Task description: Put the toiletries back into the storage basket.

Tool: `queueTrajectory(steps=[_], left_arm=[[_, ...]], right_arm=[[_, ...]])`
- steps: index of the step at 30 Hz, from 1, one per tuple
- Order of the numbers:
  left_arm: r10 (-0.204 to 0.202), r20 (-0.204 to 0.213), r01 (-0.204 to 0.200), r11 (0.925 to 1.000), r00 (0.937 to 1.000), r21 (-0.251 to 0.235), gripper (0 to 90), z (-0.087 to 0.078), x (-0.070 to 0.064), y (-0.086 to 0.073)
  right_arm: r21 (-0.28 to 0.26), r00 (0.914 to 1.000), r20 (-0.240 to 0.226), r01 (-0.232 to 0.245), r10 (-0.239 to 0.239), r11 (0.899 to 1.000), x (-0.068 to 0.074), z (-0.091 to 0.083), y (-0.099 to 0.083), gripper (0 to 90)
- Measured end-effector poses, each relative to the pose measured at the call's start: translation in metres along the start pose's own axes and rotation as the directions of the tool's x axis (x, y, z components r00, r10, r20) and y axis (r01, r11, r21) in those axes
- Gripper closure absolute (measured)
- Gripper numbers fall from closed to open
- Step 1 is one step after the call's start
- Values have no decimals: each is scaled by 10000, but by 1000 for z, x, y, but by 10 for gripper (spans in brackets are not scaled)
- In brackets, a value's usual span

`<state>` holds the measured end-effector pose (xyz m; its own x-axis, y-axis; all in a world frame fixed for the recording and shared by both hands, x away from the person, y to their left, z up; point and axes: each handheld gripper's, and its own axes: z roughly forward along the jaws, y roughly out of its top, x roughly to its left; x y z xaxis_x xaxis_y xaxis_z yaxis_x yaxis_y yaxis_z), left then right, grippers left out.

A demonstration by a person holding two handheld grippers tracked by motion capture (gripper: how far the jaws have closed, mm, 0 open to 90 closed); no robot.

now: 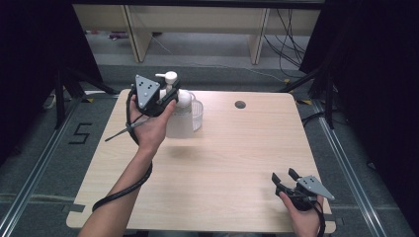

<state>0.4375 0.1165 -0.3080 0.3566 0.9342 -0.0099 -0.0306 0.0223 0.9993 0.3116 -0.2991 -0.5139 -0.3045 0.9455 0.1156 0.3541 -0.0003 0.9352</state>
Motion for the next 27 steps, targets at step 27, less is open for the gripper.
queueTrajectory(steps=[27], left_arm=[[312, -230, -318, 9992, 9992, -230, 593, 17, 7, 11]], right_arm=[[9, 9990, 240, 380, -380, 9993, -2, -1, 1, 328]])
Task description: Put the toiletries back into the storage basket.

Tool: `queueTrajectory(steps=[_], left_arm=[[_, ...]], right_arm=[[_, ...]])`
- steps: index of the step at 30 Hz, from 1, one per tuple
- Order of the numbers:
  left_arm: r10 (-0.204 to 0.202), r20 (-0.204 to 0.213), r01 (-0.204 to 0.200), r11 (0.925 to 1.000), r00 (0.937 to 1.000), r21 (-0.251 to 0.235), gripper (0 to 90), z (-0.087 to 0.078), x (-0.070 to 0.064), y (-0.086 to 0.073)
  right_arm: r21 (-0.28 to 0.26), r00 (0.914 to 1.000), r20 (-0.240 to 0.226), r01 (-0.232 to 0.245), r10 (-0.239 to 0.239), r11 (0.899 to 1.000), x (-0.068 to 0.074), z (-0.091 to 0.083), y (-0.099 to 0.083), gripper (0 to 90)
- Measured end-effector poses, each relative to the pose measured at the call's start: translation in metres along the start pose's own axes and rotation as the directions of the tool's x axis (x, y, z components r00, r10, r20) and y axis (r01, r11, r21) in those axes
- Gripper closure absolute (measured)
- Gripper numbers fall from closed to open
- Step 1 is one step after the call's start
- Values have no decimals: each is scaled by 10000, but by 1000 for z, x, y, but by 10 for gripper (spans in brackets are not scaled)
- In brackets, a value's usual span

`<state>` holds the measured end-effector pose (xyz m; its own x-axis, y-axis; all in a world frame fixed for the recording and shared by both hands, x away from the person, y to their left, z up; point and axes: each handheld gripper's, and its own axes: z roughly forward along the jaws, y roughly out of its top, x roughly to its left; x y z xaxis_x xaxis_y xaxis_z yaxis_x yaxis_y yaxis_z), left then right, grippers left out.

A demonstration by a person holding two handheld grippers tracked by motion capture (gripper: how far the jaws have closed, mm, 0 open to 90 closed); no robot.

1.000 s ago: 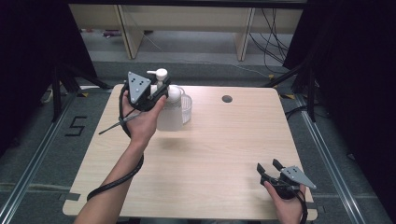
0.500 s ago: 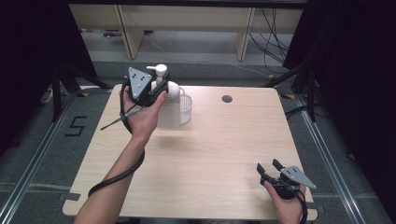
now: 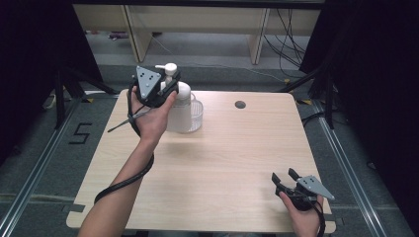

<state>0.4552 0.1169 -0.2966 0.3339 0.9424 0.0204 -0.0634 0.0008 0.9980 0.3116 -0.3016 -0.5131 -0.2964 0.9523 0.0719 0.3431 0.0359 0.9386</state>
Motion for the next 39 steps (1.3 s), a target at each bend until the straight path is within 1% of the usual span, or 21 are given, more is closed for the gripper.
queueTrajectory(steps=[1, 2, 4, 6, 9, 10, 13, 14, 16, 17, 18, 23, 24, 34, 39], left_arm=[[0, -2, 0, 10000, 10000, -12, 593, 1, 0, 0], [19, -2, -19, 10000, 10000, 7, 594, 1, 1, 1], [26, -26, -26, 10000, 10000, -14, 593, 3, 1, 2], [30, -39, -30, 10000, 10000, -10, 593, 4, 1, 3], [6, -45, -6, 10000, 10000, -5, 594, 6, 2, 4], [9, -52, -9, 10000, 10000, 4, 594, 7, 2, 5], [-12, -49, 12, 10000, 10000, -9, 594, 10, 3, 5], [13, -32, -13, 10000, 10000, -15, 594, 10, 3, 5], [48, -31, -48, 10000, 10000, -11, 594, 12, 3, 5], [49, -36, -49, 10000, 10000, 5, 594, 13, 3, 5], [35, -37, -35, 10000, 10000, -3, 594, 14, 3, 5], [18, -63, -17, 10000, 10000, 24, 593, 18, 4, 6], [1, -67, -1, 10000, 10000, 11, 594, 18, 4, 7], [13, -58, -13, 10000, 10000, -48, 594, 27, 5, 11], [141, 11, -141, 9998, 9999, -123, 593, 30, 4, 12]], right_arm=[[18, 9998, -92, -188, 189, 9998, 1, 0, 0, 328], [56, 10000, -39, -89, 89, 9999, 0, 0, 0, 327], [105, 9999, -53, -133, 133, 9999, 1, 0, 0, 328], [89, 10000, 32, -88, 87, 9999, 1, 0, 0, 327], [106, 9999, 19, -138, 138, 9998, 2, 0, 0, 327], [265, 10000, 0, -61, 61, 9996, 1, -1, 1, 327], [247, 10000, -29, -63, 64, 9997, 1, -2, 1, 327], [225, 9996, -112, -246, 248, 9994, 2, -1, 0, 327], [173, 9997, -116, -205, 207, 9996, 1, -1, 0, 327], [81, 9999, -67, -109, 110, 9999, 1, 0, 0, 327], [142, 9998, -87, -185, 186, 9997, 1, -1, 0, 327], [54, 9999, -46, -103, 103, 9999, 1, 0, 0, 327], [212, 10000, -36, -53, 54, 9998, 1, -1, 0, 327], [265, 10000, 23, -8, 8, 9996, 0, -1, 1, 327], [264, 10000, 4, -16, 16, 9996, 1, -1, 1, 326]])
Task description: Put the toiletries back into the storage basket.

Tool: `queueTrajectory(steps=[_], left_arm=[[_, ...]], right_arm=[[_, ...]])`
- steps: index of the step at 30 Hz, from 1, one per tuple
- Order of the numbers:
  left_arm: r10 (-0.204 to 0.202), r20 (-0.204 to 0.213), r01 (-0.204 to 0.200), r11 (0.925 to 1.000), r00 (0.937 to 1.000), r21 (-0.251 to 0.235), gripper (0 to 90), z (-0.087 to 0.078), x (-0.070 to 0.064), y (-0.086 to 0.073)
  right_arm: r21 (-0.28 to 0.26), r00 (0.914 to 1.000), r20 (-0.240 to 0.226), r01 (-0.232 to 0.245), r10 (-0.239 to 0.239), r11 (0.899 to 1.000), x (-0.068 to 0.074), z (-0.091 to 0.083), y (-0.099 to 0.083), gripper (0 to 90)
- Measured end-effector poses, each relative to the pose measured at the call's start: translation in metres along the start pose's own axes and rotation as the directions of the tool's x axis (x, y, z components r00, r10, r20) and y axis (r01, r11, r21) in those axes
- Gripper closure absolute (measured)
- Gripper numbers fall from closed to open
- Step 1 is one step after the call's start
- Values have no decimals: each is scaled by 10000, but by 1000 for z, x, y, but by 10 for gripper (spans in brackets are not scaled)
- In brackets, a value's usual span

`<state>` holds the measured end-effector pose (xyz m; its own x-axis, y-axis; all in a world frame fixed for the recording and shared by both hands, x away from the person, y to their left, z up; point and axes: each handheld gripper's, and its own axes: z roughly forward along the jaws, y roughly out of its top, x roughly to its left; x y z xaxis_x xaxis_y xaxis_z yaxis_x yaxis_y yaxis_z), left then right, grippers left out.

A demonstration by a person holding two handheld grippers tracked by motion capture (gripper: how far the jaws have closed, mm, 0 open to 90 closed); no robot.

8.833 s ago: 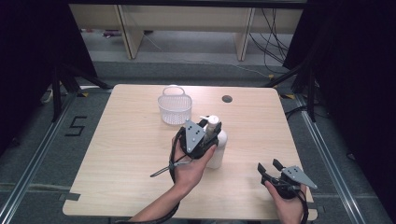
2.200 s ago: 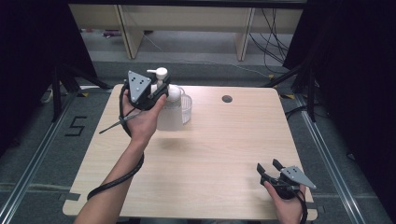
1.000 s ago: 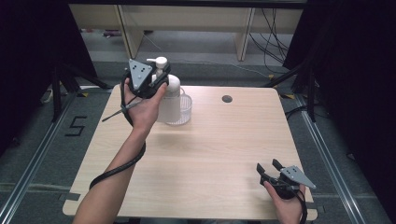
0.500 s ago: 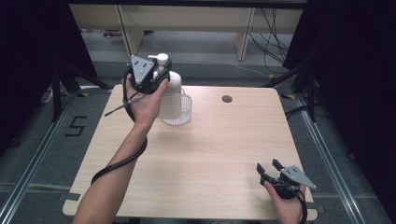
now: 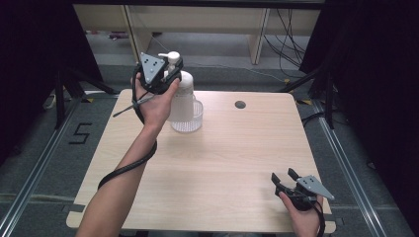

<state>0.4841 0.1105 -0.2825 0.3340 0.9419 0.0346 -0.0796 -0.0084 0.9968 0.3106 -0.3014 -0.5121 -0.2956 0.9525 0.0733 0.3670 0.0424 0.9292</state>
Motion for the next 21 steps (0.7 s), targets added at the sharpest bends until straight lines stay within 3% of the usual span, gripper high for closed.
queueTrajectory(steps=[2, 3, 4, 6, 7, 10, 11, 12, 15, 18, 19, 21], left_arm=[[29, -2, -29, 10000, 10000, -34, 593, 1, 0, 1], [22, -6, -23, 10000, 10000, -22, 594, 2, 0, 1], [-10, -2, 10, 10000, 10000, -23, 594, 3, 0, 2], [-57, -7, 57, 10000, 10000, -27, 593, 5, 0, 2], [-81, -12, 81, 10000, 10000, -31, 593, 5, 0, 3], [-42, -10, 42, 10000, 10000, -24, 593, 8, 0, 3], [-67, -12, 67, 10000, 10000, -42, 593, 9, 0, 3], [-66, -6, 66, 10000, 10000, -38, 594, 9, 0, 3], [-96, -16, 96, 9999, 10000, -41, 594, 12, 1, 3], [-147, -12, 147, 9999, 9999, 38, 593, 14, 1, 3], [-157, -3, 157, 9999, 9999, 32, 593, 15, 0, 2], [-133, 3, 133, 9999, 9999, 55, 593, 17, 0, 2]], right_arm=[[23, 10000, 21, -33, 33, 10000, 1, 0, 0, 326], [24, 9989, -91, -462, 462, 9989, 4, 0, -1, 326], [-36, 9984, -162, -547, 547, 9985, 4, 0, -1, 326], [54, 9990, -55, -453, 453, 9990, 4, 0, -1, 325], [-10, 10000, -54, -19, 19, 10000, 0, 0, 0, 325], [2, 10000, -60, -30, 30, 10000, 0, 0, 0, 325], [66, 9987, -80, -499, 500, 9987, 4, 0, -1, 325], [1, 10000, -51, -21, 21, 10000, 0, 0, 0, 325], [-14, 10000, -1, -6, 6, 10000, 0, 0, 0, 325], [-3, 9999, -40, -93, 93, 10000, 1, 0, 0, 325], [68, 9988, -94, -479, 479, 9988, 3, 0, -1, 325], [10, 9987, -161, -482, 482, 9988, 4, 0, -1, 325]])
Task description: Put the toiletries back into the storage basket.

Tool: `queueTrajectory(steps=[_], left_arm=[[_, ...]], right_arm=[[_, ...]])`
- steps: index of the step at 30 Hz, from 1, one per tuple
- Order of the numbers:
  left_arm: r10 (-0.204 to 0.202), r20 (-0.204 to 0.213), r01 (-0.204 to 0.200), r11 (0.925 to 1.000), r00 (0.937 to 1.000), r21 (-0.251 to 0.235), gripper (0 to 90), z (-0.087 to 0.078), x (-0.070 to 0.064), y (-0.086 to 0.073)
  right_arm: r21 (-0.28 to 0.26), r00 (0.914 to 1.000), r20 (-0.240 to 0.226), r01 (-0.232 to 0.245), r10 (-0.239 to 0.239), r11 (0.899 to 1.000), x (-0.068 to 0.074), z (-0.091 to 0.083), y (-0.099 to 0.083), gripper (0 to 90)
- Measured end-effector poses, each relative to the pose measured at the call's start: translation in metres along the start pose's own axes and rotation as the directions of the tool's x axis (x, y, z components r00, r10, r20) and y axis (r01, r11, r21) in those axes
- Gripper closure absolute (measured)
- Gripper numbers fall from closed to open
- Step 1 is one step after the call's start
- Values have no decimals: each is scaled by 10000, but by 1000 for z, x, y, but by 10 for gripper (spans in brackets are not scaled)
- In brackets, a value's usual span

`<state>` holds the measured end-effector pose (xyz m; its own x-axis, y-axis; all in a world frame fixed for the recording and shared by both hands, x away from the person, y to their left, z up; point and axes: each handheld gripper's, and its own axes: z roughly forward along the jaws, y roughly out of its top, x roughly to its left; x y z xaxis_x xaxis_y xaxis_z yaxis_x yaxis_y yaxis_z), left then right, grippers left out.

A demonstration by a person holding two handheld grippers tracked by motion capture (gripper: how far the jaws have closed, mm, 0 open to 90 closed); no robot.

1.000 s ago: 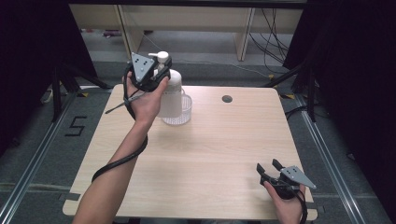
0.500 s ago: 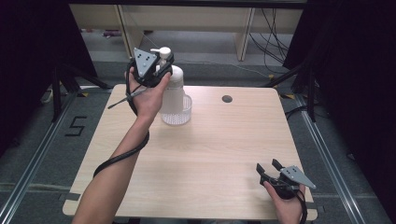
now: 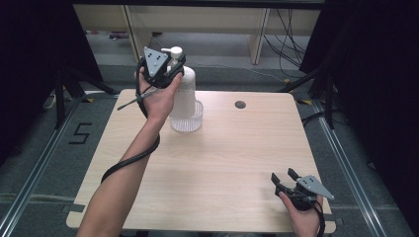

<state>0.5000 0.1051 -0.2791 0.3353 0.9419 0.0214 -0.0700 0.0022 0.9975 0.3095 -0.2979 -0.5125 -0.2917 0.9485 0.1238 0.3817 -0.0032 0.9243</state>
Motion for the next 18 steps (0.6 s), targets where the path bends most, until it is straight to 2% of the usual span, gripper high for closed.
queueTrajectory(steps=[1, 2, 3, 5, 6, 8, 9, 10, 12, 13, 18], left_arm=[[-60, 3, 60, 10000, 10000, -13, 593, 1, 0, -1], [54, 23, -54, 10000, 10000, -53, 593, 3, 1, -1], [-81, 27, 81, 10000, 10000, 31, 593, 4, 0, -2], [36, 64, -36, 10000, 10000, -55, 594, 7, 2, -3], [-96, 89, 96, 10000, 9999, 9, 593, 7, 1, -4], [74, 112, -74, 10000, 9999, -49, 594, 10, 2, -4], [-48, 108, 48, 10000, 9999, 14, 593, 11, 1, -5], [-7, 110, 6, 10000, 9999, 37, 593, 12, 2, -5], [136, 94, -136, 9999, 9999, 17, 593, 15, 3, -6], [114, 74, -114, 9999, 9999, 16, 593, 16, 3, -6], [90, 127, -91, 9999, 9999, 85, 593, 21, 3, -8]], right_arm=[[16, 10000, 52, 2, -2, 10000, 0, 0, 0, 325], [18, 9998, 83, 155, -156, 9999, -1, 0, 0, 325], [-20, 9989, 104, 464, -464, 9989, -3, 0, 1, 325], [-30, 9989, 112, 456, -456, 9990, -4, 0, 1, 325], [-30, 9989, 107, 451, -451, 9990, -4, 0, 1, 325], [-20, 9989, 110, 454, -454, 9990, -4, 0, 1, 325], [-23, 9989, 110, 454, -454, 9990, -4, 0, 1, 325], [26, 10000, 82, -12, 12, 10000, 0, 0, 0, 325], [23, 10000, 85, -6, 6, 10000, 0, 0, 0, 325], [-28, 9989, 116, 462, -461, 9989, -4, 0, 1, 325], [-30, 9989, 105, 454, -453, 9990, -4, 0, 1, 324]])
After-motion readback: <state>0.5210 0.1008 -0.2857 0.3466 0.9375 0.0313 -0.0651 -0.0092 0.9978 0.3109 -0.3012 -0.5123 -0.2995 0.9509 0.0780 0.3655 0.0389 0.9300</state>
